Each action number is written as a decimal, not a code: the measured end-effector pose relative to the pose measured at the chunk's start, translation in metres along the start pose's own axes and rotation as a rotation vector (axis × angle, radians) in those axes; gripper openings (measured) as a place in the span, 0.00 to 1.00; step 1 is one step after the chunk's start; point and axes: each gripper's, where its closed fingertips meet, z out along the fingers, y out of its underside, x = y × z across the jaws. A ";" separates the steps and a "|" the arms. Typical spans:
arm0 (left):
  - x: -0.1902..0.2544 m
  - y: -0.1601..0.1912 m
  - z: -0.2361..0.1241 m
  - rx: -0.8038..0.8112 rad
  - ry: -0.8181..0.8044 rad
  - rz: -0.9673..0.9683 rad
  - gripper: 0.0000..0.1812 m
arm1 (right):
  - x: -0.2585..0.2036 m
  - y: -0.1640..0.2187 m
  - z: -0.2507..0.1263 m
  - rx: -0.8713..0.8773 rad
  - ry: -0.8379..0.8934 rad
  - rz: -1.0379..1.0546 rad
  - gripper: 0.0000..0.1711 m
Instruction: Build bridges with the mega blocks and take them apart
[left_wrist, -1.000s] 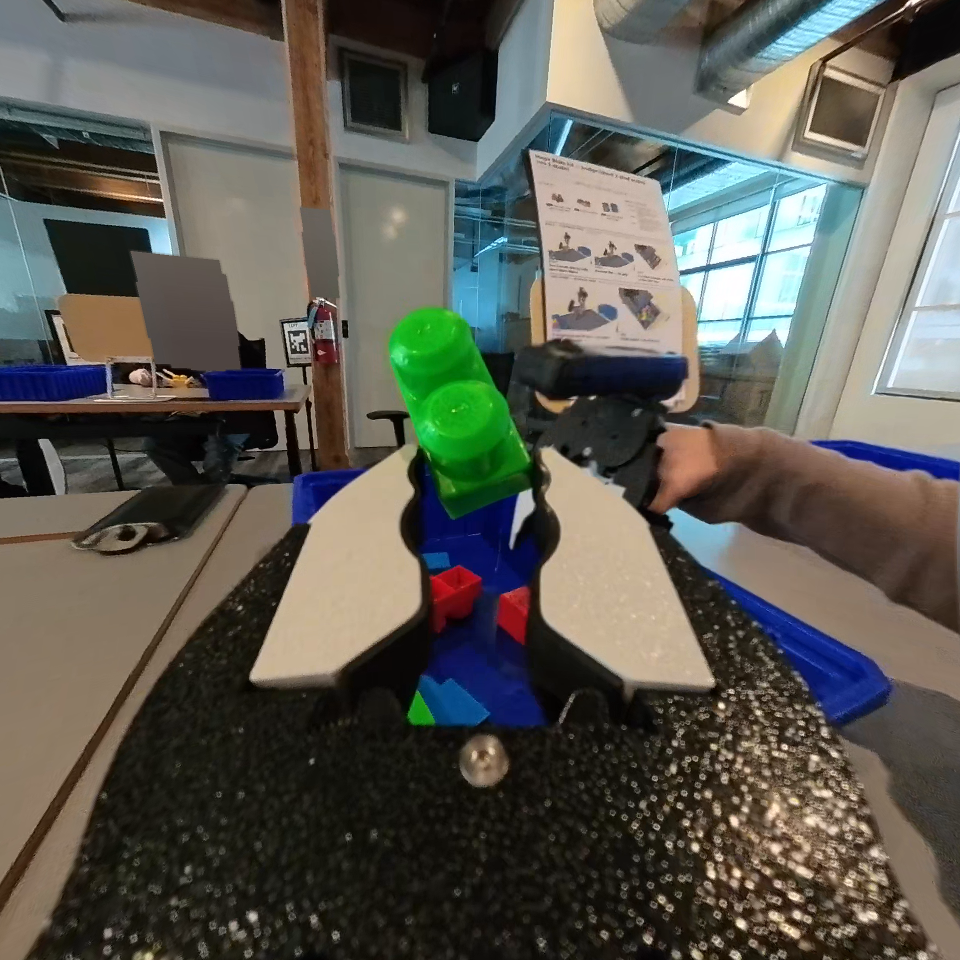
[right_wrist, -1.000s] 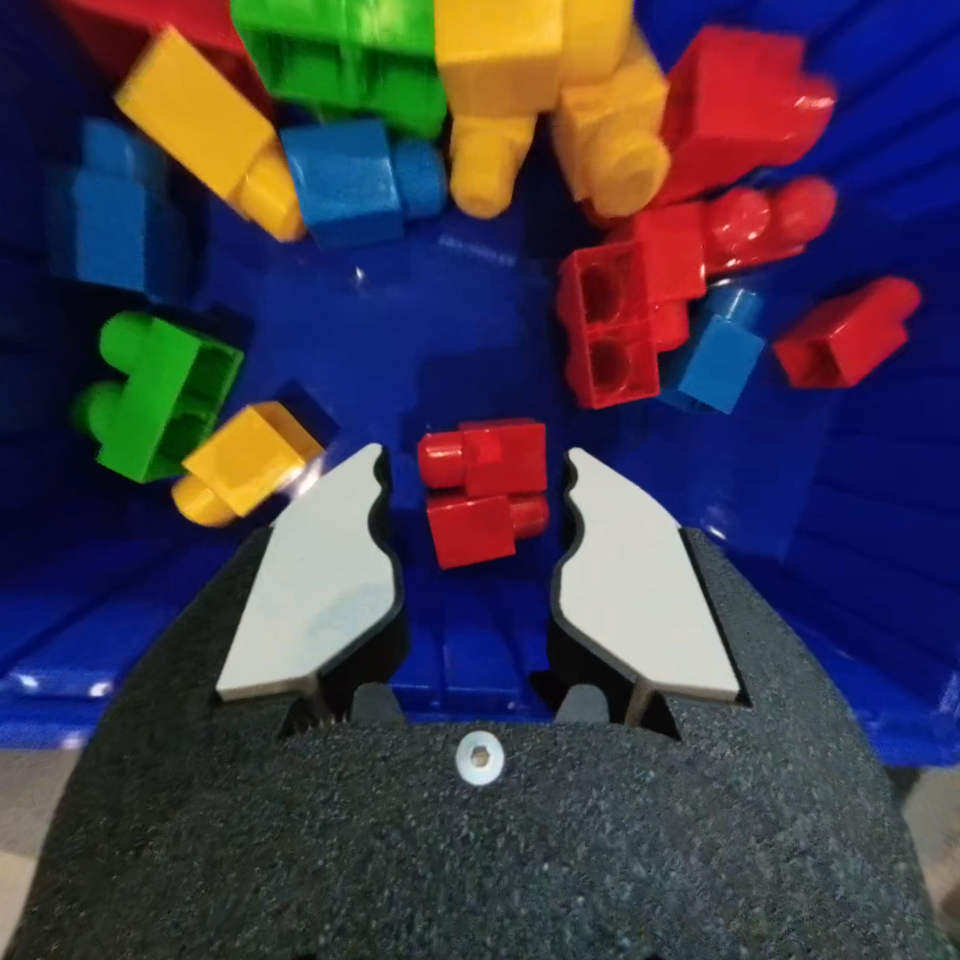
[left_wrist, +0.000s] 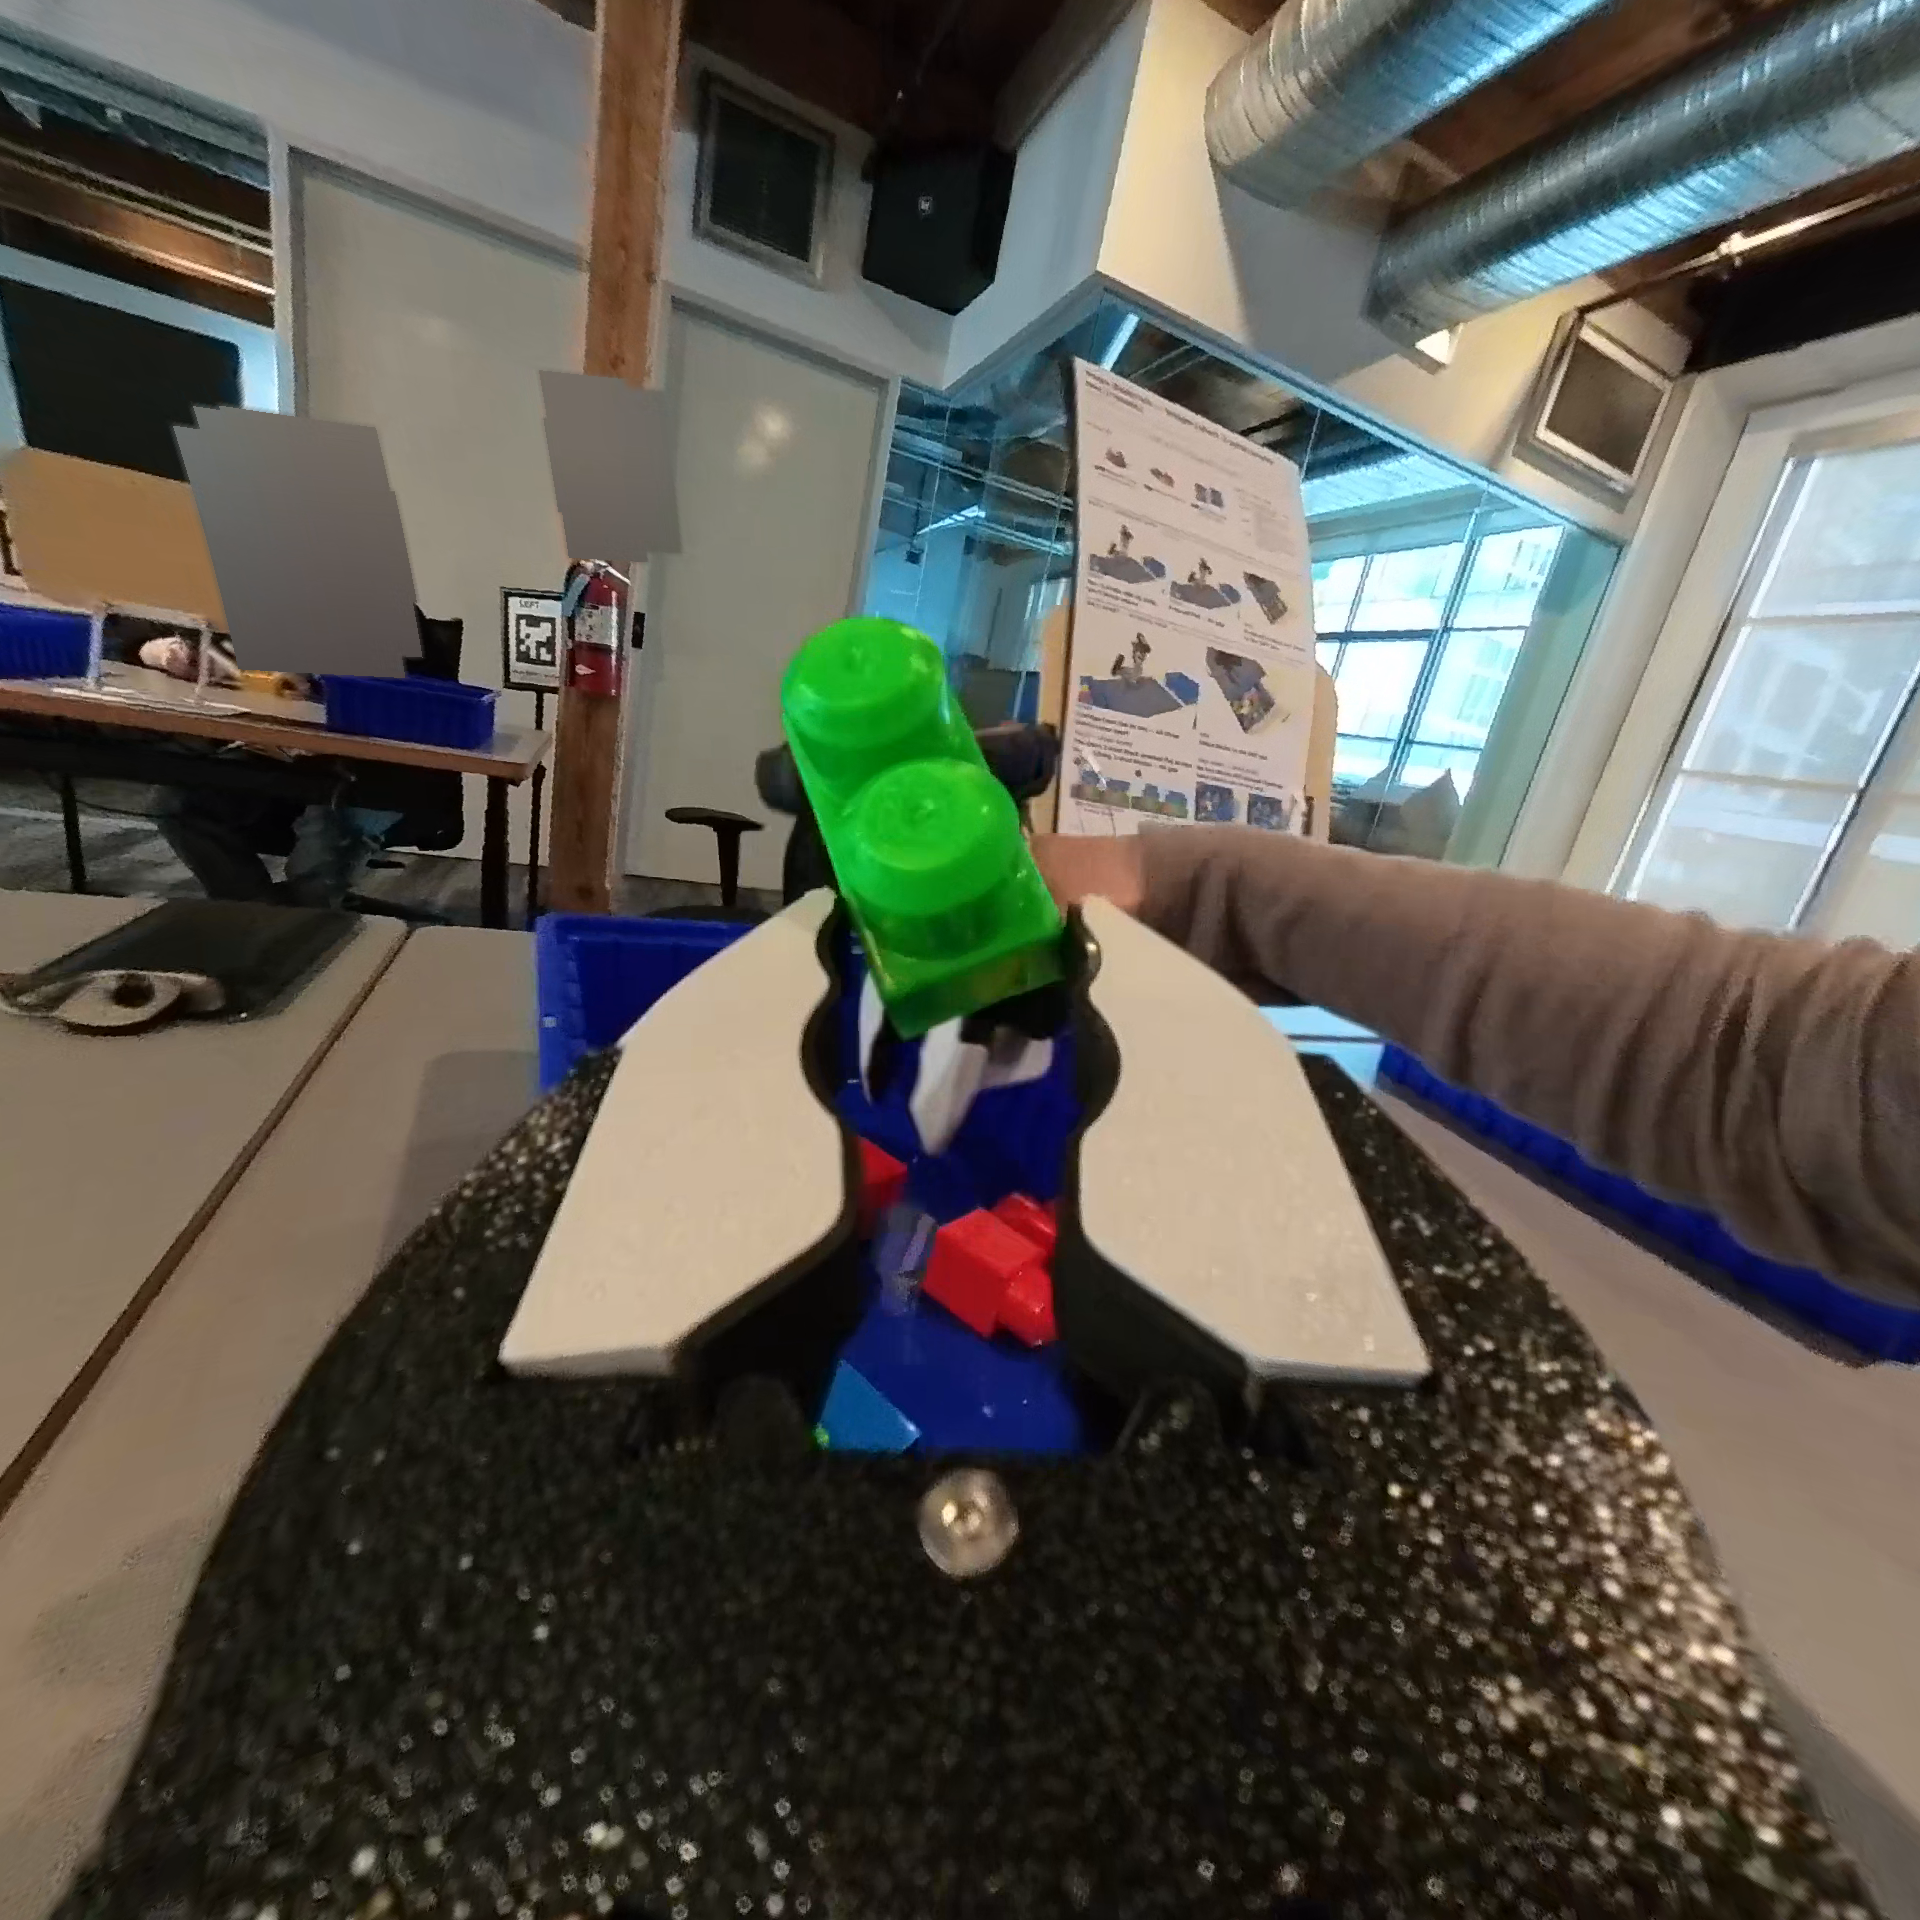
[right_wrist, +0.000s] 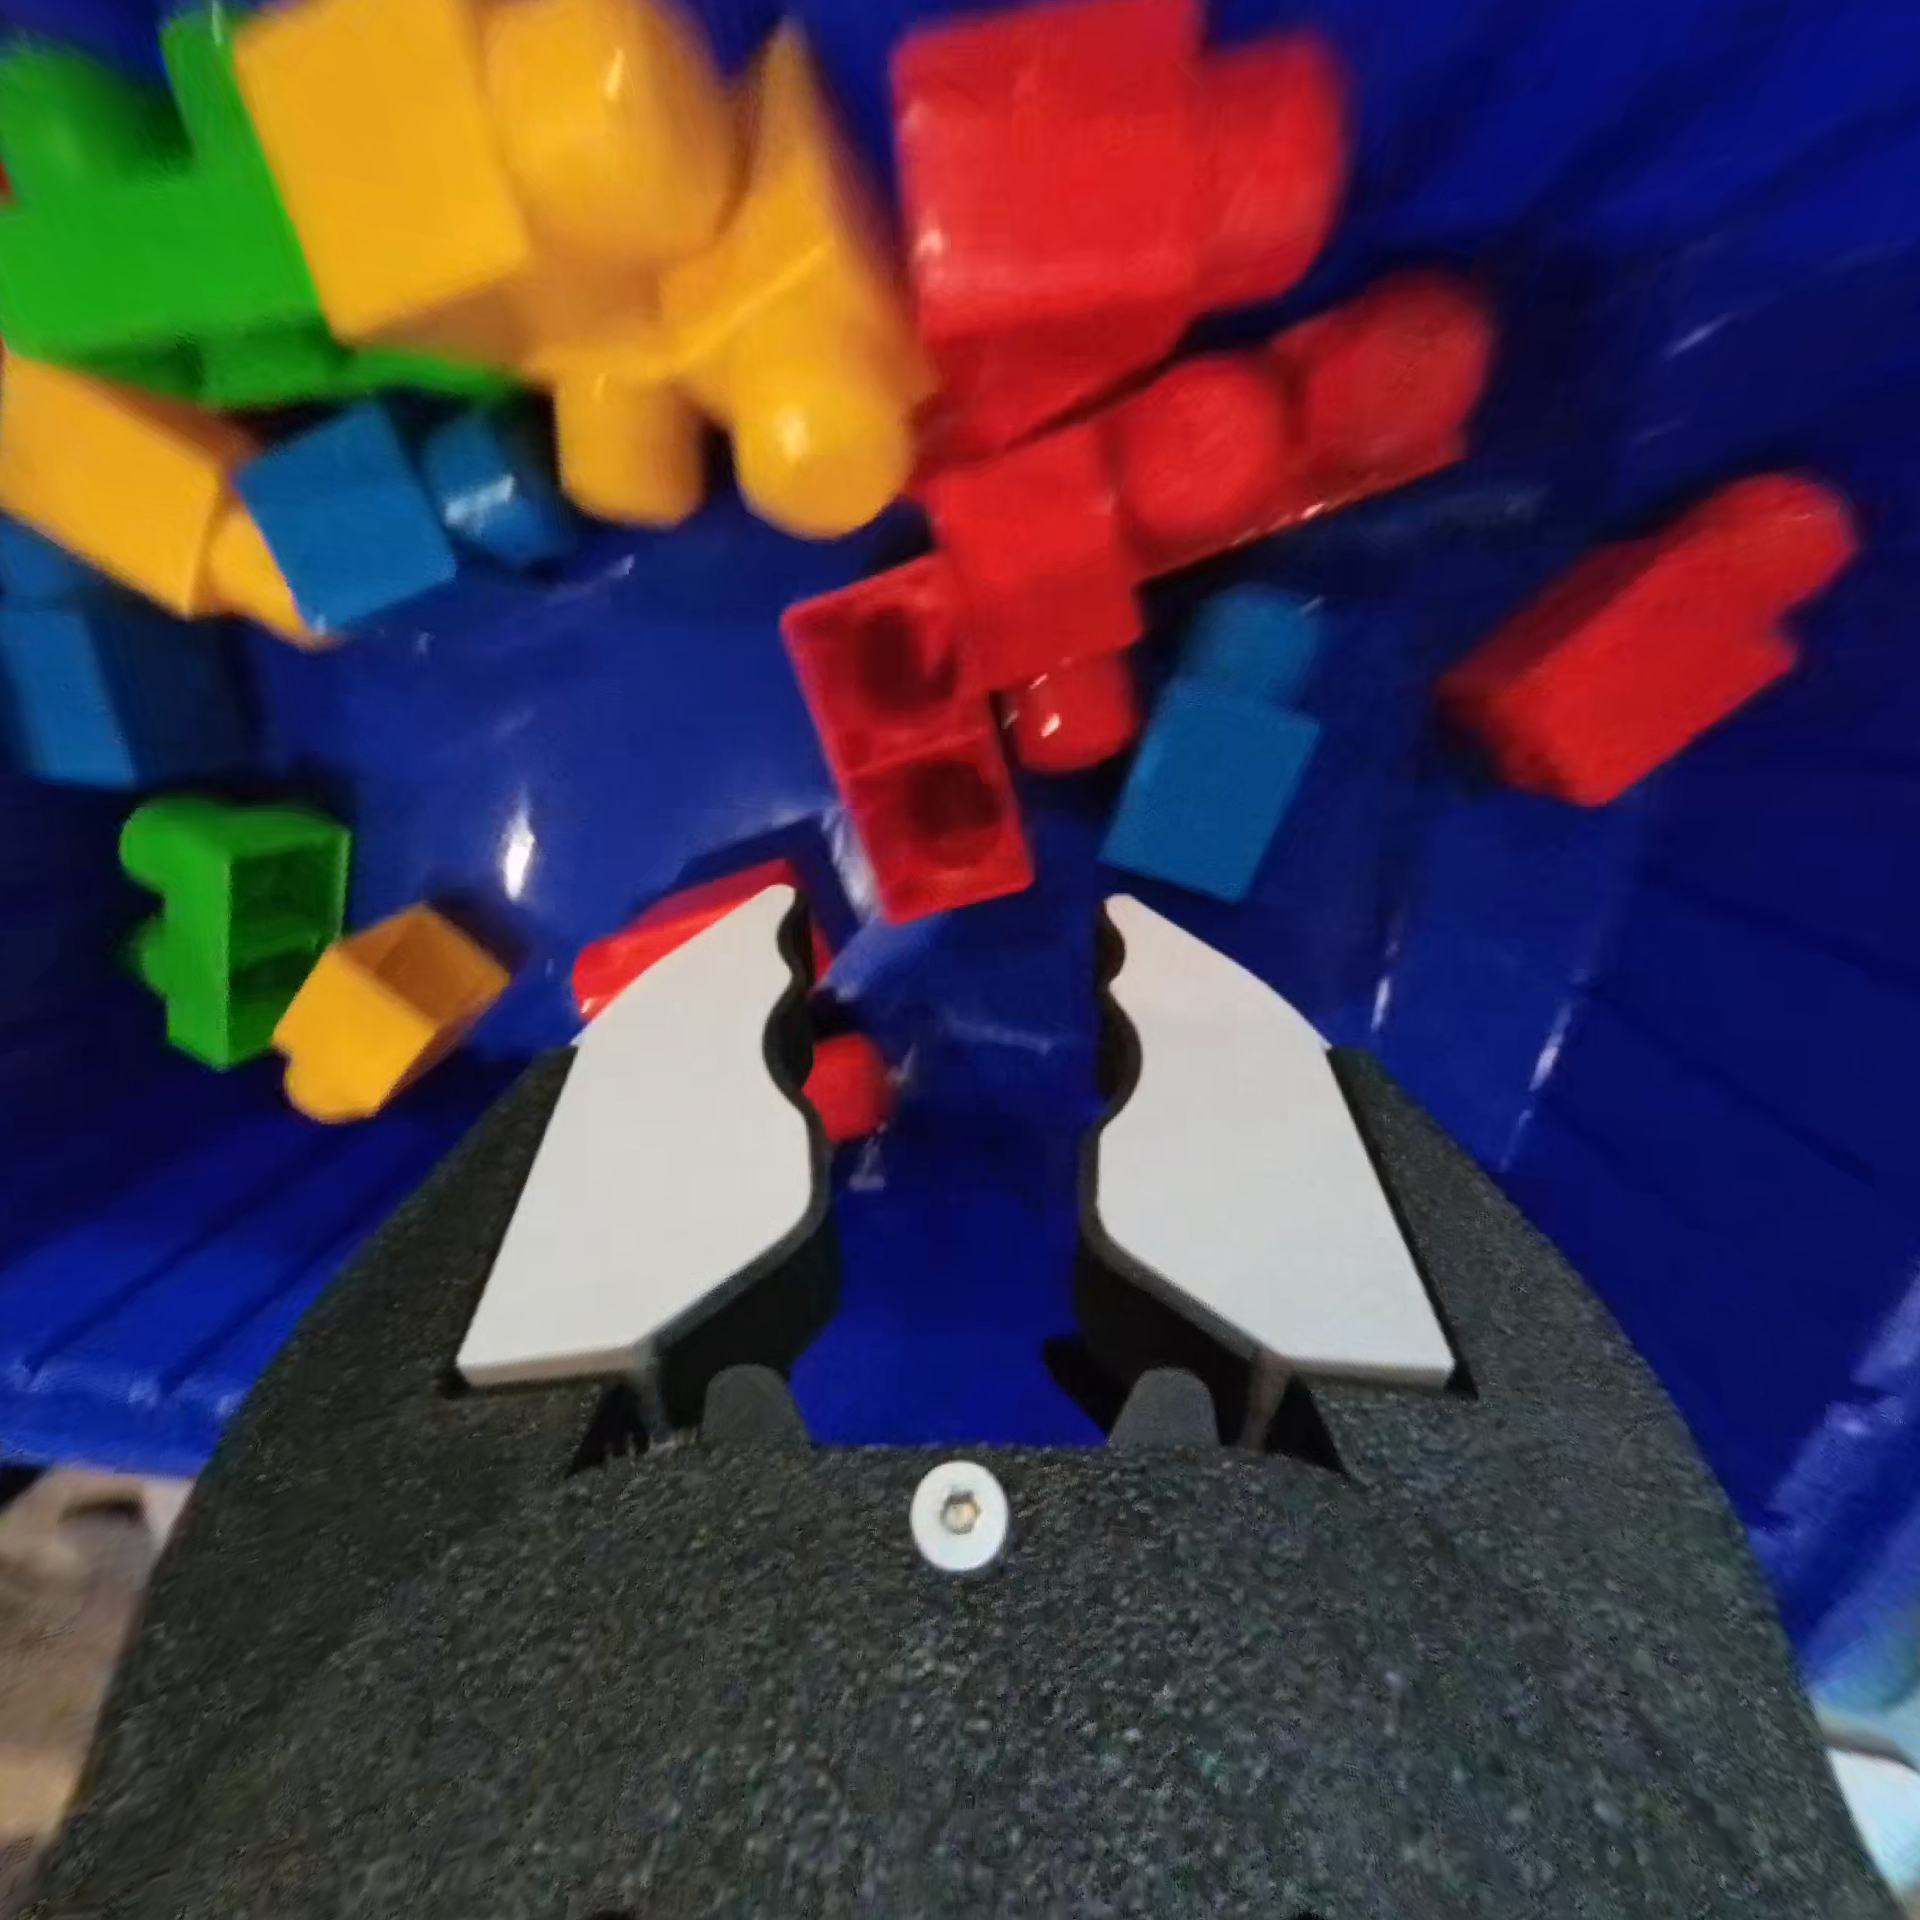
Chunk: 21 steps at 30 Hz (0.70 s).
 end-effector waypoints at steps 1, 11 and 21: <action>-0.003 -0.001 -0.001 0.005 -0.014 -0.005 0.21 | 0.009 -0.009 -0.003 0.053 0.017 0.026 0.29; -0.008 -0.002 -0.002 0.012 -0.041 0.005 0.21 | 0.096 -0.046 0.006 0.145 0.235 0.359 0.26; -0.006 0.001 0.000 -0.005 -0.015 0.000 0.21 | 0.052 -0.027 0.035 -0.079 0.008 0.198 0.30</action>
